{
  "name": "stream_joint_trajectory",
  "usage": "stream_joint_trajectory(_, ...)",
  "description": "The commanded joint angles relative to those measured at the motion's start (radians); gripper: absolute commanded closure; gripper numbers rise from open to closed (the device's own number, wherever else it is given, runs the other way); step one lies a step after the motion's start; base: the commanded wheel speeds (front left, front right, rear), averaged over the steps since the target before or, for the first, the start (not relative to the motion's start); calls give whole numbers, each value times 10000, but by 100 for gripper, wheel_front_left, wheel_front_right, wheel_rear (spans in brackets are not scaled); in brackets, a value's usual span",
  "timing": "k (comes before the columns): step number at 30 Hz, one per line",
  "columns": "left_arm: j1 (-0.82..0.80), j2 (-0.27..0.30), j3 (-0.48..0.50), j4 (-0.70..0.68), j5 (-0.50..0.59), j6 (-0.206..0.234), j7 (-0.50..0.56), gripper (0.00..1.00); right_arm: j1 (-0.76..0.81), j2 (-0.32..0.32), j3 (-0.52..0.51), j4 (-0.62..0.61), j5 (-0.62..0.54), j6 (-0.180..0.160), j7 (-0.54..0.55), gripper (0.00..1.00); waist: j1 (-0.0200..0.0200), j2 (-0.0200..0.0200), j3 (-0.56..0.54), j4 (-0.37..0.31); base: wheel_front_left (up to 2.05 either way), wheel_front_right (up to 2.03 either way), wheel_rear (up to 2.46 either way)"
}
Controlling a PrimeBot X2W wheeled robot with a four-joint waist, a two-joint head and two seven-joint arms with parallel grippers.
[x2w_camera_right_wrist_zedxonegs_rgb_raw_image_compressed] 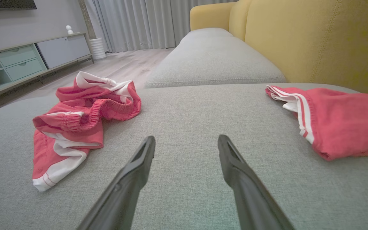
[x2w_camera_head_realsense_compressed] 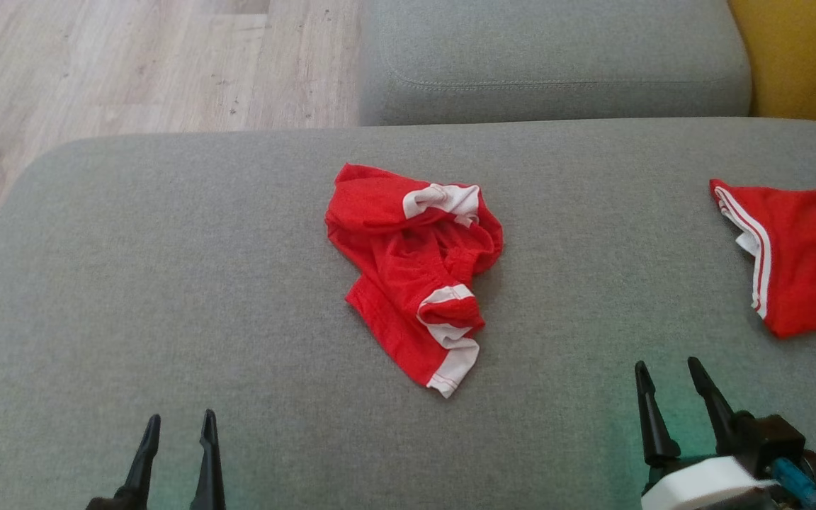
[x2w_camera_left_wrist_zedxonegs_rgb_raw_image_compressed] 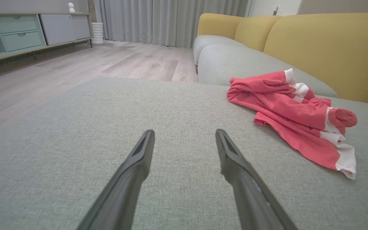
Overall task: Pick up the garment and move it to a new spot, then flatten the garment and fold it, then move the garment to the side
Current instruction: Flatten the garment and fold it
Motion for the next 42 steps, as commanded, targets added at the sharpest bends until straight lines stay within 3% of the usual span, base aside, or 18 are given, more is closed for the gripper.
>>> stream_joint_trajectory(1,-438,-28,355,-279,106,-60,-97,0,-479,-51,250,-250,90,-9,-109,0,0,-1,5,-17,0,0,0)
stream_joint_trajectory(14,-719,-53,184,-480,317,-142,-97,0,-604,-51,346,-307,40,-9,-109,0,0,-1,188,-330,0,0,0)
stream_joint_trajectory(22,-2248,-57,-1667,-622,695,-223,-97,0,-934,-51,451,-402,-4,-9,-109,0,0,-1,573,-660,0,0,0)
stream_joint_trajectory(28,-4329,3,-4072,456,615,-234,272,0,-1304,-51,740,-500,23,-9,-109,0,0,-1,1030,-1046,0,0,0)
stream_joint_trajectory(32,-5450,117,-5134,1452,359,-235,770,0,-1450,-51,869,-497,127,-9,-109,0,0,-1,1188,-1343,0,0,0)
stream_joint_trajectory(42,-6616,174,-5305,3790,73,-41,1604,0,-1632,-51,892,-471,206,-9,-109,0,0,-1,1375,-1912,0,0,0)
